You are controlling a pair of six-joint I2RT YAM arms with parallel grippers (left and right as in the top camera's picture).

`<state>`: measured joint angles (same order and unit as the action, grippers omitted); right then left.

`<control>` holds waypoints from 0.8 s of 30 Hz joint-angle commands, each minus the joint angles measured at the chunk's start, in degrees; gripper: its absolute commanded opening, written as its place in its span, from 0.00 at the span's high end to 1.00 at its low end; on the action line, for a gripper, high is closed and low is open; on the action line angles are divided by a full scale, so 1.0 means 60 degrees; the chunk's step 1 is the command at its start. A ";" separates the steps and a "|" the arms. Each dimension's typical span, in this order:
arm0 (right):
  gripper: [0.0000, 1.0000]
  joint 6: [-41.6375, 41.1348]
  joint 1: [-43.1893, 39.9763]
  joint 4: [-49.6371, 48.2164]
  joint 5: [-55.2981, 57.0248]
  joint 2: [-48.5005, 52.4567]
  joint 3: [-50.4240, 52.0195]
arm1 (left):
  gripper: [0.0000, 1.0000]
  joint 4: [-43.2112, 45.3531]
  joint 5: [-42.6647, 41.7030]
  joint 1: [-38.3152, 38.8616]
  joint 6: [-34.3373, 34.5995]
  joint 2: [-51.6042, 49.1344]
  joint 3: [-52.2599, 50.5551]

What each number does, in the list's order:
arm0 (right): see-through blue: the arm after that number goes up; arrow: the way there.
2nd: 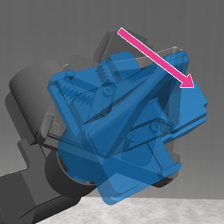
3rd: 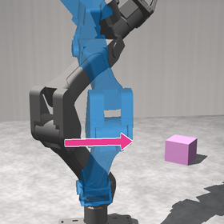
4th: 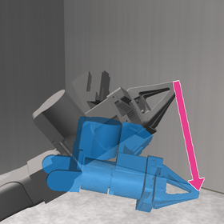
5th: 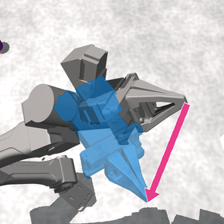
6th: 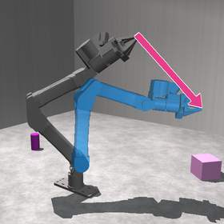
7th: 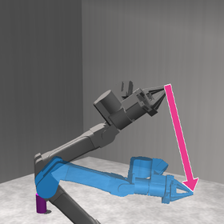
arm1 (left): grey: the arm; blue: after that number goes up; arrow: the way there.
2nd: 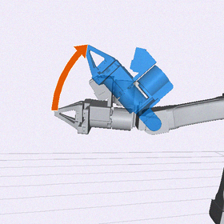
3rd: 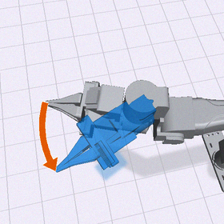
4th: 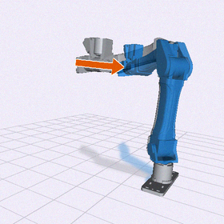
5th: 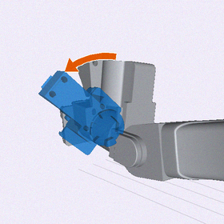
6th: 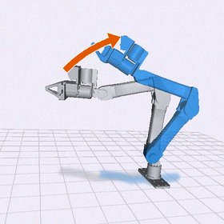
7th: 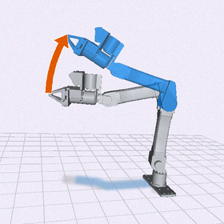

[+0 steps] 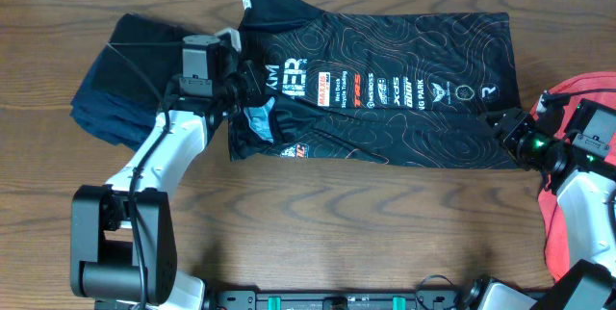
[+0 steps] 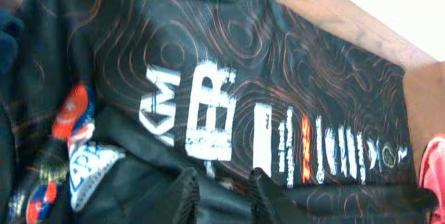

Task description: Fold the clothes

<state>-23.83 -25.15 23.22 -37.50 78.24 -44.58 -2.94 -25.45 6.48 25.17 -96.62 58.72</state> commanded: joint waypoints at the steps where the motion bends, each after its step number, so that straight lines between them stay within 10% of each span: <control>1: 0.47 0.0135 0.0073 0.0095 -0.0004 -0.0127 -0.0131 | 0.71 -0.1020 -0.0517 0.0087 0.0066 0.0189 0.0146; 7: 0.47 0.0306 0.0073 0.0146 0.0000 -0.0127 -0.0131 | 0.65 -0.3985 0.0441 0.0772 -0.0903 0.0189 0.0109; 24: 0.46 0.0306 0.0073 0.0532 -0.0007 -0.0127 -0.0131 | 0.61 -0.3803 0.1716 0.1417 -0.1260 -0.0885 0.0000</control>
<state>-22.96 -25.15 26.26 -37.47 78.24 -44.58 -26.22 -15.09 14.96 18.98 -99.90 58.87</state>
